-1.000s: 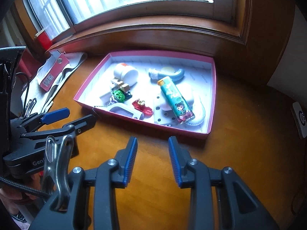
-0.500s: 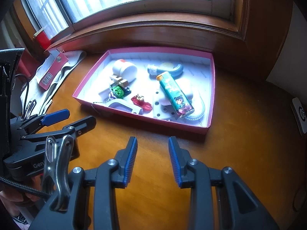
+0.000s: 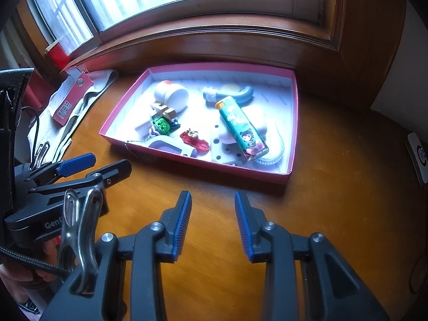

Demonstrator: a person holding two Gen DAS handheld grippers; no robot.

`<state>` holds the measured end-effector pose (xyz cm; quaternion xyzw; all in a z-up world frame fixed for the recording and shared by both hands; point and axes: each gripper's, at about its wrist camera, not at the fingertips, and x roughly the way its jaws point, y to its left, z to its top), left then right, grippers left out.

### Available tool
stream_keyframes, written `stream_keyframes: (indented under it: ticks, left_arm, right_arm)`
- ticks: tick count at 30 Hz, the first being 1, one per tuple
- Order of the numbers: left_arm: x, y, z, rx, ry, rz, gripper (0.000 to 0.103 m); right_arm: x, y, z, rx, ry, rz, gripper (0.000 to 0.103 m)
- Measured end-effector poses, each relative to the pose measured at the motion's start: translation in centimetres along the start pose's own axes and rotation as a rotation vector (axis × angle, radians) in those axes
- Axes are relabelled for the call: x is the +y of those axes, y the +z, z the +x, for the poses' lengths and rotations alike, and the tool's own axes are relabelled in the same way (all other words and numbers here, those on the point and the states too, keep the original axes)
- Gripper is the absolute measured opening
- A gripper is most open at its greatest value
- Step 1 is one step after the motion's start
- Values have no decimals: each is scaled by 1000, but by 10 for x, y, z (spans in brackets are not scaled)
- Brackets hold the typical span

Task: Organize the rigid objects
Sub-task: 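Withdraw both open grippers from the tray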

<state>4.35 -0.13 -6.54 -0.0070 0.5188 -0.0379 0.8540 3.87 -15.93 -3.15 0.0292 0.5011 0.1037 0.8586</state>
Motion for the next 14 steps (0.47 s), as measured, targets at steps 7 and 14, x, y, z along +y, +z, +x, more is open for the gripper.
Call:
stream_keyframes:
  ticks: [7, 14]
  left_arm:
    - [0, 0, 0, 1, 1, 4, 73]
    - [1, 0, 0, 7, -1, -1, 73]
  right_arm:
    - [0, 0, 0, 1, 1, -2, 34]
    - [1, 1, 0, 1, 0, -2, 34]
